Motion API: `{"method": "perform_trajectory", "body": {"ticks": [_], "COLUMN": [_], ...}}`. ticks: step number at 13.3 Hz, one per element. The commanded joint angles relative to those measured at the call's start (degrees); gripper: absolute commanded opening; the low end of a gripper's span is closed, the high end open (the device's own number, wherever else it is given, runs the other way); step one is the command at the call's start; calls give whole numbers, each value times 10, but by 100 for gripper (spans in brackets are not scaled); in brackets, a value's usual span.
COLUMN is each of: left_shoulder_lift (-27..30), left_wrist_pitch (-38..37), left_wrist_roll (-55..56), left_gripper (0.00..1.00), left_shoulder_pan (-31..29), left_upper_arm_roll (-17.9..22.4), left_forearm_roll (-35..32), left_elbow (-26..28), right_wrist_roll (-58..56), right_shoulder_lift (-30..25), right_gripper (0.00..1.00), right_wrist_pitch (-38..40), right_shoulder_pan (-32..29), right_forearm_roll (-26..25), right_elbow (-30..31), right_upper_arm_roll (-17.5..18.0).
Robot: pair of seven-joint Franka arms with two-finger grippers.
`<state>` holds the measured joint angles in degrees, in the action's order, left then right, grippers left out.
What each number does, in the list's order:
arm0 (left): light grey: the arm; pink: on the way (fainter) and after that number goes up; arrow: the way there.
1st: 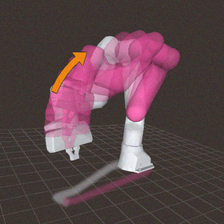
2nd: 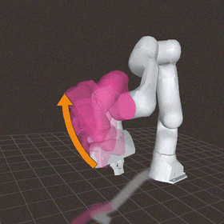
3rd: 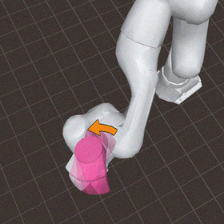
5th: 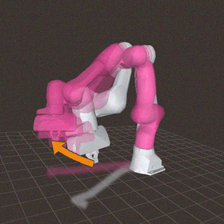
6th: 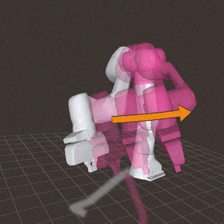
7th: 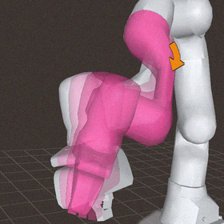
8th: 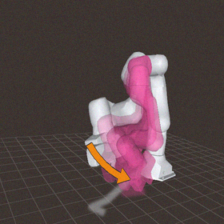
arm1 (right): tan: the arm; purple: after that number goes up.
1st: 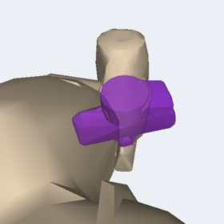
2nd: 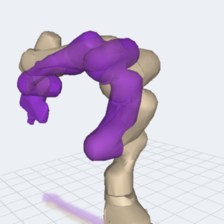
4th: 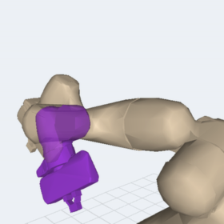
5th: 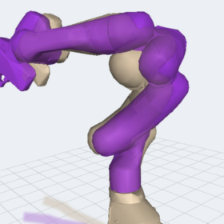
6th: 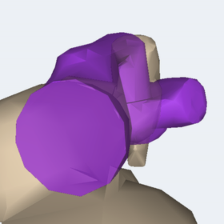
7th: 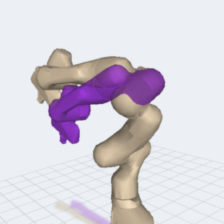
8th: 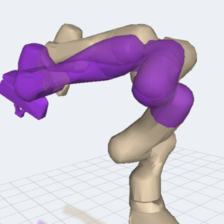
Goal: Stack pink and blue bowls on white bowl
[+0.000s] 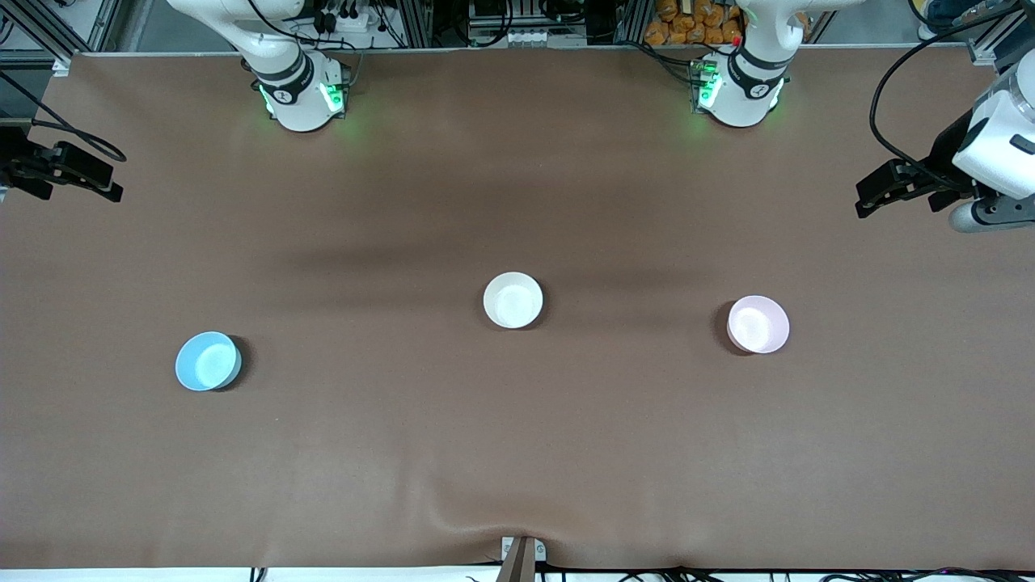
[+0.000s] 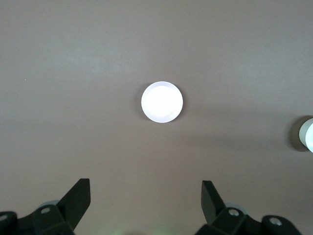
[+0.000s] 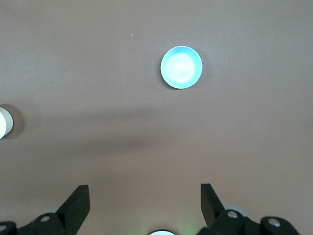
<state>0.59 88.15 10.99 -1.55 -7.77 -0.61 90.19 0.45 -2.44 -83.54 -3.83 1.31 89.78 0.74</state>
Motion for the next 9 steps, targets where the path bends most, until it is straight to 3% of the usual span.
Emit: {"method": "perform_trajectory", "body": {"ticks": [1, 7, 9], "left_shoulder_lift": [-8, -30, -44], "left_wrist_pitch": [-9, -3, 42], "left_wrist_roll": [-12, -12, -12], "left_gripper": [100, 100, 100], "left_shoulder_pan": [1, -1, -5], "left_upper_arm_roll": [0, 0, 0], "left_forearm_roll": [-4, -3, -2], "left_elbow": [-10, 2, 37], "right_wrist_roll": [2, 2, 2], "right_shoulder_lift": [-13, -12, -12], "right_gripper": [100, 100, 100], "right_wrist_pitch": [-6, -21, -21], "right_shoulder_pan": [-6, -3, -3], "right_forearm_roll": [0, 0, 0], "right_elbow": [11, 12, 12], "right_upper_arm_roll": [3, 5, 5]}}
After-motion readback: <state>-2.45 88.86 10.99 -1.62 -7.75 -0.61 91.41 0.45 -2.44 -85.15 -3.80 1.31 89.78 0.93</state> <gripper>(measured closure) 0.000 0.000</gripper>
